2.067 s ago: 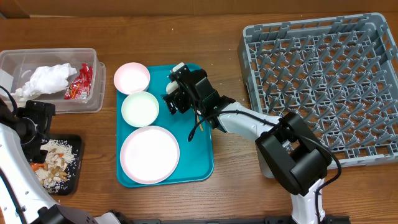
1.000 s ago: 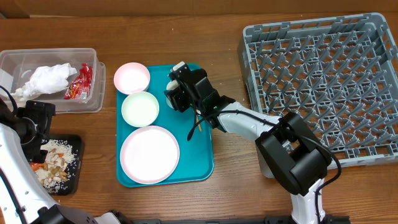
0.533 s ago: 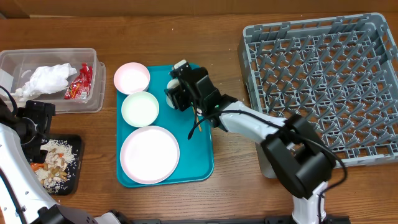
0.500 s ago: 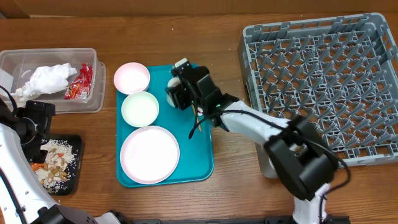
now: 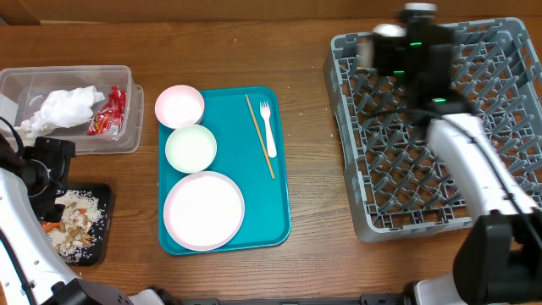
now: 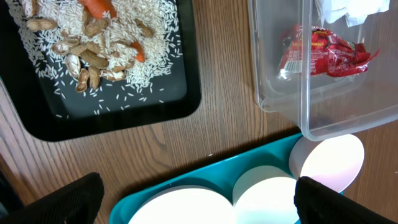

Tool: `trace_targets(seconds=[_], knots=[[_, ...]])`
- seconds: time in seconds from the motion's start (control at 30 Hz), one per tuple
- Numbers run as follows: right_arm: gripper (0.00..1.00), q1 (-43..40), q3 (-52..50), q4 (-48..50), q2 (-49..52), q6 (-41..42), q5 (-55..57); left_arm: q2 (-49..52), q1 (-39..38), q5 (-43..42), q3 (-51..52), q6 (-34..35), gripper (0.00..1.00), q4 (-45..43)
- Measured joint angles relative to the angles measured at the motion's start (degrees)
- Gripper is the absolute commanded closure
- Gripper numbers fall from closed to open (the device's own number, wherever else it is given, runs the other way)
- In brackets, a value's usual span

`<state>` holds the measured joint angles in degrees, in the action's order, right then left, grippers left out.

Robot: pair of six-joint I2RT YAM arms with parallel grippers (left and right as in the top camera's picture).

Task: Sort waste into correct bins and load items into the dishwasher
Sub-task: 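Carry the cup right and set it upside down in the dish rack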

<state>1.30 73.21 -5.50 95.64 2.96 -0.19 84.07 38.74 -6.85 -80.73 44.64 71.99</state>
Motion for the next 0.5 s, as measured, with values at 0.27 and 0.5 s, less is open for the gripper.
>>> trace_targets(seconds=[0.27, 0.5], knots=[[0.37, -15.4, 0.0, -1.3, 0.0, 0.0, 0.6, 0.0, 0.0, 0.0, 0.0, 0.0, 0.0, 0.0], [0.26, -21.2, 0.0, -2.1, 0.7, -0.2, 0.6, 0.0, 0.0, 0.0, 0.0, 0.0, 0.0, 0.0]])
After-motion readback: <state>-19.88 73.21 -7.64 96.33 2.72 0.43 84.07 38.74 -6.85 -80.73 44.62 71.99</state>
